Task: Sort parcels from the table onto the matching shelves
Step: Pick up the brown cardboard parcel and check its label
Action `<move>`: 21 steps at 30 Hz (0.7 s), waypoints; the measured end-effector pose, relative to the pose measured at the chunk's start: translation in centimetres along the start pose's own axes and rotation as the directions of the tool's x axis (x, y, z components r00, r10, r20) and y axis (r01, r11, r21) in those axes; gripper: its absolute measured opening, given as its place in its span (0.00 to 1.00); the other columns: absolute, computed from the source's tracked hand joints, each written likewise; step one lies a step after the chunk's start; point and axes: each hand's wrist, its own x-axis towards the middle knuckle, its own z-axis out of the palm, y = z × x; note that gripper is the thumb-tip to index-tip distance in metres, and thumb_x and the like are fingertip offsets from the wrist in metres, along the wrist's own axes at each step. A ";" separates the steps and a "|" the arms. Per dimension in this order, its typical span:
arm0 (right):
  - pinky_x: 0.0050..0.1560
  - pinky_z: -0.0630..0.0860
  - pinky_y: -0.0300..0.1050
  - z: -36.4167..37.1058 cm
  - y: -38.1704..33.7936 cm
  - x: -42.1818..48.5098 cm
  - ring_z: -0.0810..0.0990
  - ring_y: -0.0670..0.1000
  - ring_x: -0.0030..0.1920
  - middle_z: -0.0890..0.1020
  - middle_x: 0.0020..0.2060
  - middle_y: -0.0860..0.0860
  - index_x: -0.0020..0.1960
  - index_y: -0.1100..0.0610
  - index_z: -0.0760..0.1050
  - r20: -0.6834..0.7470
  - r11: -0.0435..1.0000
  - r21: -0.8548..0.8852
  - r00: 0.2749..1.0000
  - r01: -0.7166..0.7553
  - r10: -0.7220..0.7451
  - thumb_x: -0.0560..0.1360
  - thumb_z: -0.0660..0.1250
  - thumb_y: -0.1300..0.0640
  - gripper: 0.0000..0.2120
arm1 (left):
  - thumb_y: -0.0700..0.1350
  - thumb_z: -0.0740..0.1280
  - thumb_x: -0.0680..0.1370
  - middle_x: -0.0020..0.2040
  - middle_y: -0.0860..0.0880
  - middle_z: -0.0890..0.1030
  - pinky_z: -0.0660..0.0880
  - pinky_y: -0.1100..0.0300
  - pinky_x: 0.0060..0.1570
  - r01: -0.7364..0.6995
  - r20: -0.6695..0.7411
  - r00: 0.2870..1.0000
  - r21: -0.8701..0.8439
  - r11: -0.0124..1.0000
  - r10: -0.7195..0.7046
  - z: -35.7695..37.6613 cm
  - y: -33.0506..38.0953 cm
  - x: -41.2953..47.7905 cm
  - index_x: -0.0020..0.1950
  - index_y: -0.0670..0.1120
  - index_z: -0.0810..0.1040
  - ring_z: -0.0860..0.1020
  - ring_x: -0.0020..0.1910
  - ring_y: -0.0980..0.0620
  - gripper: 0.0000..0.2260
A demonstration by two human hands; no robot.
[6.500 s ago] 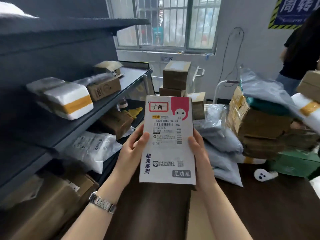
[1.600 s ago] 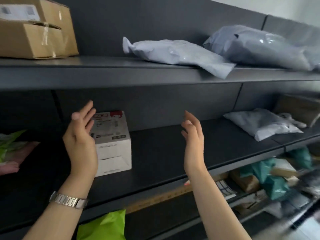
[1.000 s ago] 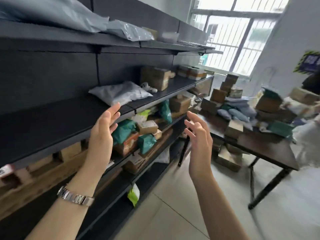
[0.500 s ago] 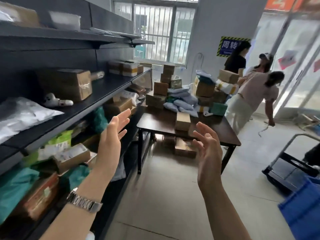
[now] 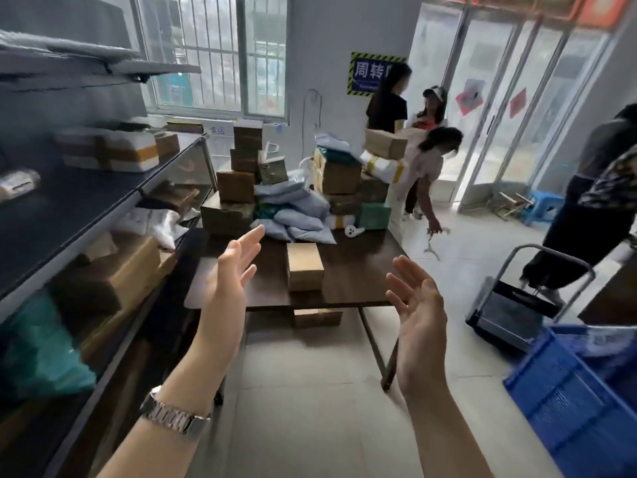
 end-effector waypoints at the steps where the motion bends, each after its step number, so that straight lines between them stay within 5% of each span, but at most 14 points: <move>1: 0.62 0.73 0.44 -0.1 1.0 1.6 0.81 0.48 0.65 0.83 0.64 0.45 0.61 0.43 0.79 -0.007 1.000 0.002 1.000 -0.012 0.012 0.80 0.50 0.43 0.21 | 0.57 0.49 0.81 0.66 0.64 0.79 0.66 0.53 0.75 0.012 0.002 1.000 -0.014 1.000 -0.012 0.7 -1.0 1.6 0.64 0.61 0.79 0.75 0.70 0.61 0.21; 9: 0.71 0.72 0.53 -0.3 9.3 16.2 0.80 0.50 0.67 0.81 0.67 0.51 0.63 0.47 0.77 0.019 0.996 -0.002 0.995 -0.095 0.095 0.88 0.45 0.51 0.22 | 0.53 0.51 0.79 0.66 0.62 0.80 0.70 0.56 0.72 0.074 -0.061 0.995 -0.009 0.997 -0.074 6.1 -10.3 13.6 0.62 0.59 0.79 0.76 0.68 0.61 0.20; 21: 0.66 0.74 0.45 4.9 17.8 34.6 0.81 0.48 0.66 0.82 0.67 0.48 0.63 0.46 0.78 0.126 0.989 -0.020 0.981 -0.149 0.150 0.80 0.50 0.43 0.22 | 0.56 0.47 0.83 0.73 0.56 0.77 0.70 0.54 0.70 0.171 -0.181 0.966 -0.074 0.982 -0.182 10.0 -18.7 30.4 0.69 0.58 0.75 0.75 0.70 0.59 0.22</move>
